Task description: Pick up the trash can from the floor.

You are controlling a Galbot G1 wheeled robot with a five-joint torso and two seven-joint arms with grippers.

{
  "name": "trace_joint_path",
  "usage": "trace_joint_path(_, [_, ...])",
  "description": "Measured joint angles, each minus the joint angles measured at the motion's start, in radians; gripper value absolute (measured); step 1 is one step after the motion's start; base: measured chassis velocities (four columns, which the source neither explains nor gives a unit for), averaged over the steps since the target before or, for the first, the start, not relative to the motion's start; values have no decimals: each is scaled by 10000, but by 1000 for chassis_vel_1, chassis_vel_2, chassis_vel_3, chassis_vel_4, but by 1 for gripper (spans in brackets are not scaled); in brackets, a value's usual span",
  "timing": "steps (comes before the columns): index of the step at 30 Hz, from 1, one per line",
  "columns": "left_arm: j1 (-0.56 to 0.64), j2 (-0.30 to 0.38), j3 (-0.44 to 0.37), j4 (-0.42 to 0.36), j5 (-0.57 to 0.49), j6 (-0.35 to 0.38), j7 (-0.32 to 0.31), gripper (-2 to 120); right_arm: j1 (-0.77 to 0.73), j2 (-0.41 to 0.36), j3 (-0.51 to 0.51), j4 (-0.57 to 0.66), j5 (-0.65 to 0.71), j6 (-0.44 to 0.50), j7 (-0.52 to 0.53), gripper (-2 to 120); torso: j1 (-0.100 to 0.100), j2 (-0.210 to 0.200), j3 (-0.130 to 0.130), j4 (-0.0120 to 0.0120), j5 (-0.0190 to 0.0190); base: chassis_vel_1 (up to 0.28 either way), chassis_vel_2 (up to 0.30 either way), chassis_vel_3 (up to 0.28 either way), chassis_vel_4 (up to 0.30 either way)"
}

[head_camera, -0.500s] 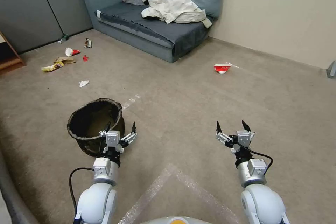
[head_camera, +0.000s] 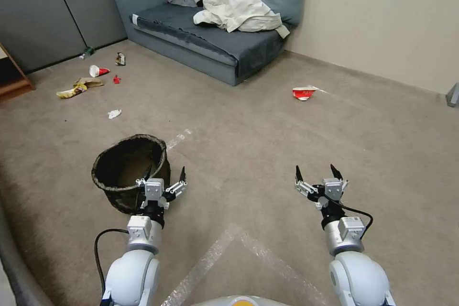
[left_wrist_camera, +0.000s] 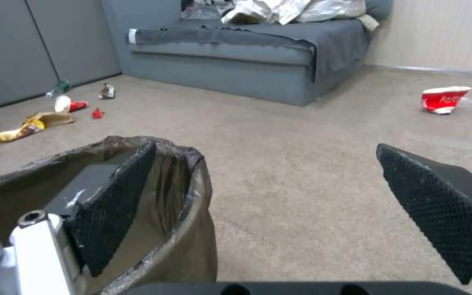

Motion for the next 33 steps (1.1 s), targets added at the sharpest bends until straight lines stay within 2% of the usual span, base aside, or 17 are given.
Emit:
trace_joint_path(17, [30,7,-17,-22,-3,0,-1,100,-19,4,0,20,0,-4,7,100,0,-1,0,0,0,0,0,0,0])
trace_joint_path(21, [689,249,-468,-1261,-363,68,-105,100,-477,178,-71,955,-23,-210,254,100,0,0,0,1,-4,0,0,0,0])
trace_joint_path(22, [689,249,-468,-1261,-363,68,-105,100,-477,178,-71,955,-23,-210,254,100,0,0,0,1,-4,0,0,0,0])
trace_joint_path(24, [1071,400,-737,-1973,-579,120,-177,100,-842,323,-135,1705,-60,-393,450,100,-1,0,0,1,0,0,0,0,0])
trace_joint_path(25, [1071,400,-737,-1973,-579,120,-177,100,-842,323,-135,1705,-60,-393,450,100,-1,0,0,1,0,0,0,0,0])
trace_joint_path(27, [1441,523,-978,-2650,-763,161,-240,100,-1191,456,-189,2401,-94,-552,642,100,-1,0,0,2,2,0,0,0,0])
trace_joint_path(28, [1441,523,-978,-2650,-763,161,-240,100,-1191,456,-189,2401,-94,-552,642,100,-1,0,0,2,2,0,0,0,0])
trace_joint_path(29, [1511,532,-989,-2753,-798,167,-244,100,-1457,570,-248,2948,-118,-682,787,100,-2,0,-1,-3,-1,0,0,0,0])
trace_joint_path(30, [1616,573,-1081,-2912,-877,188,-256,100,-1632,625,-260,3287,-135,-765,880,100,-2,0,0,-1,-17,0,0,0,0])
trace_joint_path(32, [1972,734,-1402,-3579,-1134,241,-318,100,-2007,772,-324,4053,-173,-944,1085,100,-2,0,0,0,6,0,0,0,0])
trace_joint_path(33, [1972,734,-1402,-3579,-1134,241,-318,100,-2007,772,-324,4053,-173,-944,1085,100,-2,0,0,0,6,0,0,0,0])
